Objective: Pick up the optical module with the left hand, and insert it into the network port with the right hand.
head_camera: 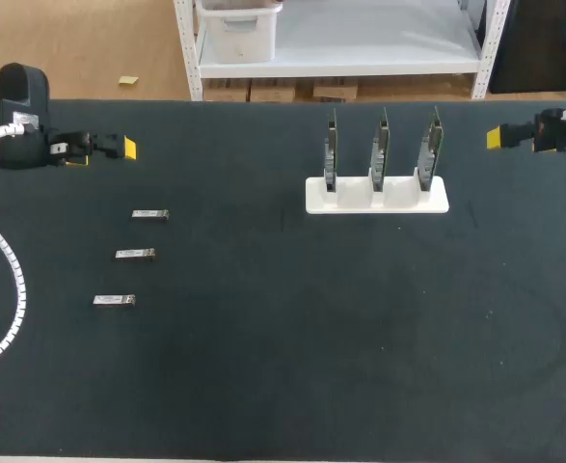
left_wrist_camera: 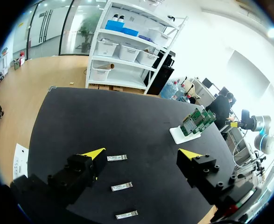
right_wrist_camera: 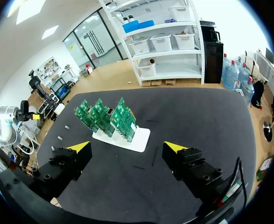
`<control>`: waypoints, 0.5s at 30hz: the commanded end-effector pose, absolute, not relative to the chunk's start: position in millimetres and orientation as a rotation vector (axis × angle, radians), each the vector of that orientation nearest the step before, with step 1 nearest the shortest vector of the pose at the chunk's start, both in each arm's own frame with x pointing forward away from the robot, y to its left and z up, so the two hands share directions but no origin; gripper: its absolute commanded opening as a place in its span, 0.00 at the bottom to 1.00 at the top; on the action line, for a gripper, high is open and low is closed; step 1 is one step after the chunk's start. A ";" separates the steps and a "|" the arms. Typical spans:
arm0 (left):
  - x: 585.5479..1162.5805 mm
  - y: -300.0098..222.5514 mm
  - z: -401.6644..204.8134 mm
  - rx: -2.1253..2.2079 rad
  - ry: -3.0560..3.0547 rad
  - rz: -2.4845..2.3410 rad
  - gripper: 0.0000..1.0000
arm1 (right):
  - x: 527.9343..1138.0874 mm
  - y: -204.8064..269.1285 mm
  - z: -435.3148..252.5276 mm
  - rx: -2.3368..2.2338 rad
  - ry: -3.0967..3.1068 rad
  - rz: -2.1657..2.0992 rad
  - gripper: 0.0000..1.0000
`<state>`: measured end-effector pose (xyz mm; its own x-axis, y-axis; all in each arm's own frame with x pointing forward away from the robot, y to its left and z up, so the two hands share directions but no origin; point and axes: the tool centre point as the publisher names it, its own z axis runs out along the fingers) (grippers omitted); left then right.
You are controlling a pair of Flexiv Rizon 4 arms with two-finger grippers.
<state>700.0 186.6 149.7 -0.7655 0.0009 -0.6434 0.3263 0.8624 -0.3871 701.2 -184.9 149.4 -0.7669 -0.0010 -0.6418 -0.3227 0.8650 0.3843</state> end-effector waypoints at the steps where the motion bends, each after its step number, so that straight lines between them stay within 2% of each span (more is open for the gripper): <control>1: 699.9 185.9 150.3 0.234 2.374 -0.640 1.00 | 699.9 -184.8 150.1 -0.231 2.375 0.634 1.00; 7: 709.7 189.1 149.7 0.327 2.430 -0.593 1.00 | 699.9 -184.8 150.1 -0.231 2.375 0.634 1.00; 15: 726.2 183.7 152.6 0.747 2.378 -0.518 1.00 | 699.9 -184.8 150.1 -0.231 2.375 0.634 1.00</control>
